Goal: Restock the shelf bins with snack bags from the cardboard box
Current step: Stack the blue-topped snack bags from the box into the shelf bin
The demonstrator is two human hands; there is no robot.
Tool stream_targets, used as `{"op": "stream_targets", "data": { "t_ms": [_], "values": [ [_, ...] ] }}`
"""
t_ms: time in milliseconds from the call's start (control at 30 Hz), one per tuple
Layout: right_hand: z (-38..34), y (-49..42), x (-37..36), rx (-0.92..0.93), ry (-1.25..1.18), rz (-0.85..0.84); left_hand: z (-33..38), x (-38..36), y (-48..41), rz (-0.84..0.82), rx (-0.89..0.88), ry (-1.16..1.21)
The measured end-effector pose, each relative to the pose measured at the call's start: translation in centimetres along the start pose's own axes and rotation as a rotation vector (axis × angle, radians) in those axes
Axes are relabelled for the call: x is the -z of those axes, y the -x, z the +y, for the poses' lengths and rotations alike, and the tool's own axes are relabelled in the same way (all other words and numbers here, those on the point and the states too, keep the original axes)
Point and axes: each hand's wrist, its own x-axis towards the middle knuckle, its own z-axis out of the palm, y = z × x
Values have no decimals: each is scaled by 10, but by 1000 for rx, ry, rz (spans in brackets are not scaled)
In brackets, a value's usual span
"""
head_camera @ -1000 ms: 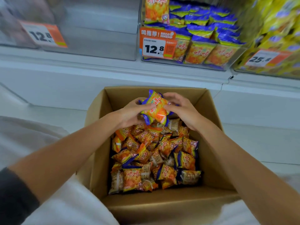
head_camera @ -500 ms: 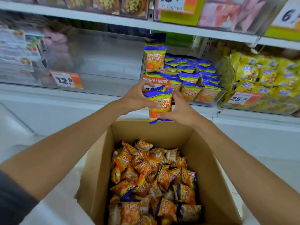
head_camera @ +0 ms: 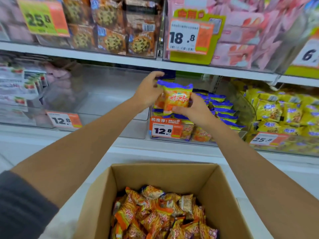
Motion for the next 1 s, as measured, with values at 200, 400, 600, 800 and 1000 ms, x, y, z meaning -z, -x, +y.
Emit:
{"op": "stream_targets", "data": {
  "t_ms": [200,400,600,800,1000],
  "values": [
    [26,-6,3,-96,-211,155,-35,6,-3,32,-91,-203],
    [42,-6,16,-111,-185,232,-43,17,-7,-90,-66,-294],
    [42,-9,13,-142,-190,268,-38,-5,-5,63,-106,-614],
    [36,-8,11,-138,-192,229,-40,0,-5,-5,-117,-449],
    [32,-5,15,-125,-203,196,-27,14,-17,-154,-131,-610]
  ]
}}
